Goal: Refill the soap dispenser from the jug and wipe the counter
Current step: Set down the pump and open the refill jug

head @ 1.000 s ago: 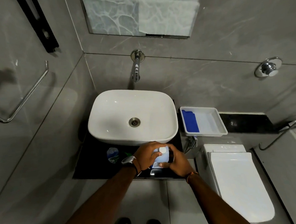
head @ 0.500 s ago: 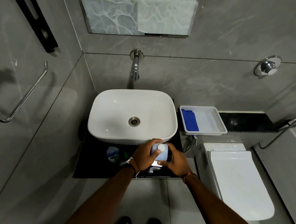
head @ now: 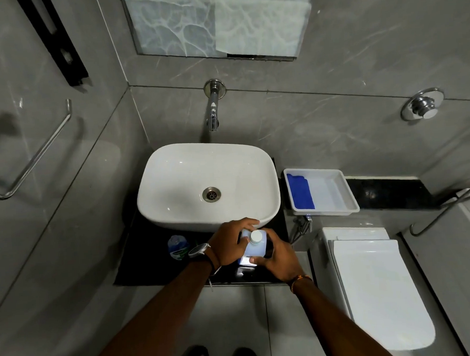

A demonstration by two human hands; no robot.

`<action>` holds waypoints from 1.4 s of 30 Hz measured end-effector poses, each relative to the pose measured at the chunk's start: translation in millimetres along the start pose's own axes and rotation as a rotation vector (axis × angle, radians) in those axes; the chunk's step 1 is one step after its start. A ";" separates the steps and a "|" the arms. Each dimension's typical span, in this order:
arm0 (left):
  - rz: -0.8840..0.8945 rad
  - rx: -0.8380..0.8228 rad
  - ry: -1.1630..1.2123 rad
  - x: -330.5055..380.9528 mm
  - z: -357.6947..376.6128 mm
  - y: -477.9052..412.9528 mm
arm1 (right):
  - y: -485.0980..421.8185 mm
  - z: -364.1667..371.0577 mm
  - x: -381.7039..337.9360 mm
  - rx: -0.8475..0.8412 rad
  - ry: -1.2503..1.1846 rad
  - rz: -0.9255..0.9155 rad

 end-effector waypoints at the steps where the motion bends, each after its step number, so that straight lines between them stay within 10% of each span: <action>1: -0.002 0.027 -0.001 -1.5 -3.8 0.4 | -0.2 -0.3 0.3 -0.003 -0.001 0.002; 12: 0.074 -0.147 -0.235 8.8 16.9 -8.7 | -3.2 1.9 4.6 -0.006 0.011 0.024; 21: -0.197 0.397 0.007 -22.7 -49.2 23.0 | -2.8 -4.2 5.4 0.003 0.045 0.019; 42: -0.497 0.185 -0.172 -128.3 18.7 54.9 | -9.5 2.8 26.2 0.018 0.081 -0.006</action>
Point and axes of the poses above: each hand's wrist, its own y-axis away from the middle knuckle, its own z-axis out of the palm, x = y × z, the point moved 9 cm from there along -y, towards the middle knuckle, and after that the axes turned 9 degrees about y, right-handed, at the moved point
